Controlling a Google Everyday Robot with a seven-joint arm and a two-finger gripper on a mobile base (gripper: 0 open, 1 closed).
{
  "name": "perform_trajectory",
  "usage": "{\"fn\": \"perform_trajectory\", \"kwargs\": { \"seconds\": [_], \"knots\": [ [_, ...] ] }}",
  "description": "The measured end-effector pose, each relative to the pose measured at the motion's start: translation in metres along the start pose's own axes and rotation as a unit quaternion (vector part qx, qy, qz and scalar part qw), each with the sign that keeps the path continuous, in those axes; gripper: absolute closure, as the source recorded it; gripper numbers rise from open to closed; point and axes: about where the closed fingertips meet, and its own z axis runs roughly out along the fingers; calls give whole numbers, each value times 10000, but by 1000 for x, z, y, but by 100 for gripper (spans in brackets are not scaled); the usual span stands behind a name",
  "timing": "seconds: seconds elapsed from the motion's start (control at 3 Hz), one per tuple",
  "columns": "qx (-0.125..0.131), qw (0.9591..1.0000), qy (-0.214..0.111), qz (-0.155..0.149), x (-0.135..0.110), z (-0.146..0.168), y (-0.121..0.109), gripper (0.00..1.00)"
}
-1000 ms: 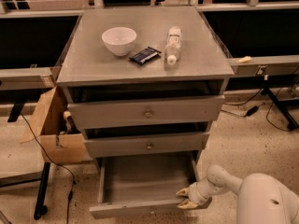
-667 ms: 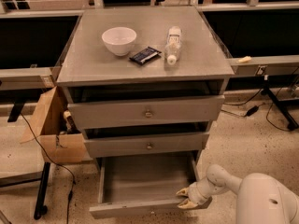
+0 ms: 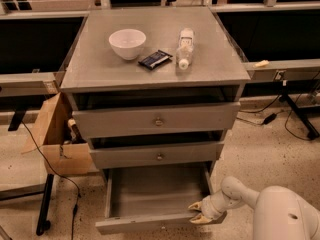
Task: Open bottom drawer
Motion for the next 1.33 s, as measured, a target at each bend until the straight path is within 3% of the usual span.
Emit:
{"fn": "perform_trajectory", "kwargs": {
  "seconds": [0.33,1.0,1.33],
  "knots": [
    [-18,10000,-33,-50,-2,-1,0,52],
    [-18,10000,-33,-50,-2,-1,-1,6],
    [-19,10000,-34,-50,-2,-1,-1,0]
  ]
}}
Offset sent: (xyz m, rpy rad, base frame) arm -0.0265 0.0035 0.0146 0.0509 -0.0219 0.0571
